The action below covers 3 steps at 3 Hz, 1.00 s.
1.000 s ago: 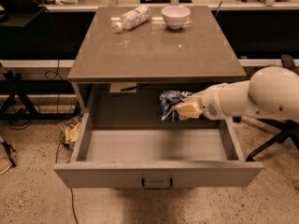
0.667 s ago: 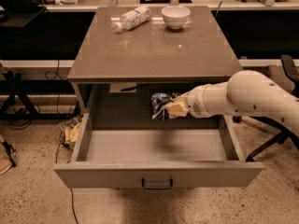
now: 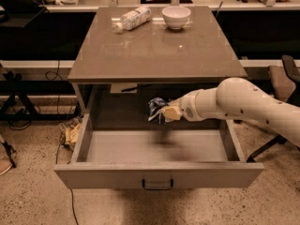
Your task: Place blue chip bag into top drawer
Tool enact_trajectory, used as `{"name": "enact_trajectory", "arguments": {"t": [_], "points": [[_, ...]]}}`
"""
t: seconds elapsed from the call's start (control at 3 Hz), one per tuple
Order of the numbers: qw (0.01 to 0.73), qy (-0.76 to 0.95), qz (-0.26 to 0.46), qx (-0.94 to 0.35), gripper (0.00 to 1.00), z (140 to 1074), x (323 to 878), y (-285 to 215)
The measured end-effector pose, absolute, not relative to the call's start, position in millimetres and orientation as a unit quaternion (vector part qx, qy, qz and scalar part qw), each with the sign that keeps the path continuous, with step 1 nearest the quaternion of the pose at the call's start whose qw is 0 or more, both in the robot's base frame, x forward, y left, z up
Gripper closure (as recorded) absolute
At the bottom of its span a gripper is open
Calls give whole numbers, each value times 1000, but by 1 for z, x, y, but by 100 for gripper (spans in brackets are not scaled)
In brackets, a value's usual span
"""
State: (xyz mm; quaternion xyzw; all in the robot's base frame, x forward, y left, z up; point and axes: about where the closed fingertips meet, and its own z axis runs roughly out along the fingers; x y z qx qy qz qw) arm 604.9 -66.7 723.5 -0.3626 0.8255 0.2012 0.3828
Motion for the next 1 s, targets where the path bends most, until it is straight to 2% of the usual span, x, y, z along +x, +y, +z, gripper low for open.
{"name": "enact_trajectory", "arguments": {"t": [0.33, 0.67, 1.0], "points": [[393, 831, 200, -340, 11, 723, 599, -77], [429, 831, 190, -297, 0, 742, 584, -103], [481, 822, 168, -254, 0, 779, 560, -135]]}}
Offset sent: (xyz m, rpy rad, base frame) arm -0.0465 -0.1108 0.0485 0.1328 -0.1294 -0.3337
